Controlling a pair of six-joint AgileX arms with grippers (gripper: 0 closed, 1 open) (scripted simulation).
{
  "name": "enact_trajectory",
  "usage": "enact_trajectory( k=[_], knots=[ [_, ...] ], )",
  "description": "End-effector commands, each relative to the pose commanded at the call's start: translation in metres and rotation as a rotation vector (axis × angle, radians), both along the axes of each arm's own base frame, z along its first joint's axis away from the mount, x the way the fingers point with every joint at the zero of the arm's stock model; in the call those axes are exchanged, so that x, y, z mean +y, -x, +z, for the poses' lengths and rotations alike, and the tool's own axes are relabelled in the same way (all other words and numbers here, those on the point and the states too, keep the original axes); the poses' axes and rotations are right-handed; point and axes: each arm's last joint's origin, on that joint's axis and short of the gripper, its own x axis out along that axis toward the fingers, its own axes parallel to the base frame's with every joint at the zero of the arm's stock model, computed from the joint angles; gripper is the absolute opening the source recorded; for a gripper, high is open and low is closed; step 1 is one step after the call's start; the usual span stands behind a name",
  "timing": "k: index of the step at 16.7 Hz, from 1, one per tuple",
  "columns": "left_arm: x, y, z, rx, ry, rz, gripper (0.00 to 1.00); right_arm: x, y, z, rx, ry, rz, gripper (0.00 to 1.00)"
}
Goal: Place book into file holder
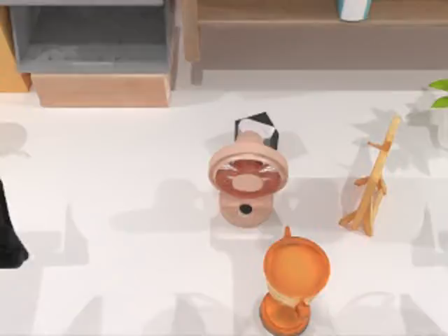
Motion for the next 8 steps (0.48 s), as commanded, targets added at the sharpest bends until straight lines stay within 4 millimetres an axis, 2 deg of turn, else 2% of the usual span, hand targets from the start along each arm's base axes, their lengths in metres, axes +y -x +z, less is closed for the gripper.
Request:
enact_trajectory(
  k=[2,4,6,8],
  knots=[
    [0.0,0.0,0.0,0.0,0.0,0.0,1.0,0.0,0.0,0.0,0.0,0.0,0.0,1.0],
    [-0.001,0.0,0.008,-0.009,0.001,-0.006,1.0,0.0,0.0,0.0,0.0,0.0,0.0,1.0],
    [-0.004,0.0,0.027,-0.024,0.003,-0.017,1.0,0.0,0.0,0.0,0.0,0.0,0.0,1.0],
    [-0.008,-0.004,0.055,-0.041,0.007,-0.031,1.0,0.0,0.0,0.0,0.0,0.0,0.0,1.0]
  ],
)
